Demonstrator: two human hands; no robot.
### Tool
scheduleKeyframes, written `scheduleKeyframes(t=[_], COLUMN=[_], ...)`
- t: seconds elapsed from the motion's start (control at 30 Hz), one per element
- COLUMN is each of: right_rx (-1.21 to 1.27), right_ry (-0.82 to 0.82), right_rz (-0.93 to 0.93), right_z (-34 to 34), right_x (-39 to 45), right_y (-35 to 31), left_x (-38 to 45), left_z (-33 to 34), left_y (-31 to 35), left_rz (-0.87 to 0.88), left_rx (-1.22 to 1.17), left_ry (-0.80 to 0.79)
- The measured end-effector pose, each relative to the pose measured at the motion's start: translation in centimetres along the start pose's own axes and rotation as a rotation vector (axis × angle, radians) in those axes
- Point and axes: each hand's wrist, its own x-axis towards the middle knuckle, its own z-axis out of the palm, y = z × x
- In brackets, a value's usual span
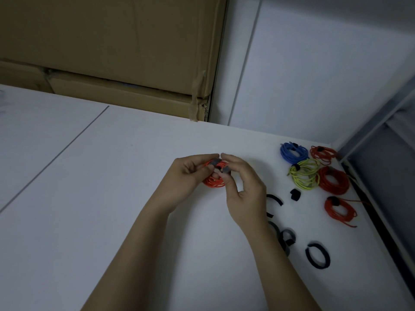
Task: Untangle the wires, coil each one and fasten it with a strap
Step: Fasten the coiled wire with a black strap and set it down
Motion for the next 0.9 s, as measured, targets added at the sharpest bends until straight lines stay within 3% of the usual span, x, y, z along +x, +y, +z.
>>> scheduleKeyframes(t=[0.13,0.33,0.53,0.77,0.9], right_rx=[-0.236,-0.241,-0.182,0.012,0.047], right_ry=[-0.019,0.031,-0.034,-0.024,-0.025], right_rz=[-0.205,-0.276,-0.153,0.070,0.051], right_z=[-0.02,0.14,-0.02,-0.35,-0.28], right_x=[-0.05,-0.02,-0.26,-0.13,-0.08], right_y=[0.22,-0.11,-0.23,-0.55,-0.67], left_x=[0.07,0.07,-0.25,-0.02,-0.10], left_z=[0.17,0.10,0.25,-0.12,-0.42], left_y=[-0.08,0.08,0.21,-0.10,-0.01], left_rz=[-0.001,0.021,0.069,-0.024,-0.041], left_rx=[0.001,0.008,0.076,-0.090,-0.168], left_ry=[0.067,0.046,-0.039,-0.067,-0.085])
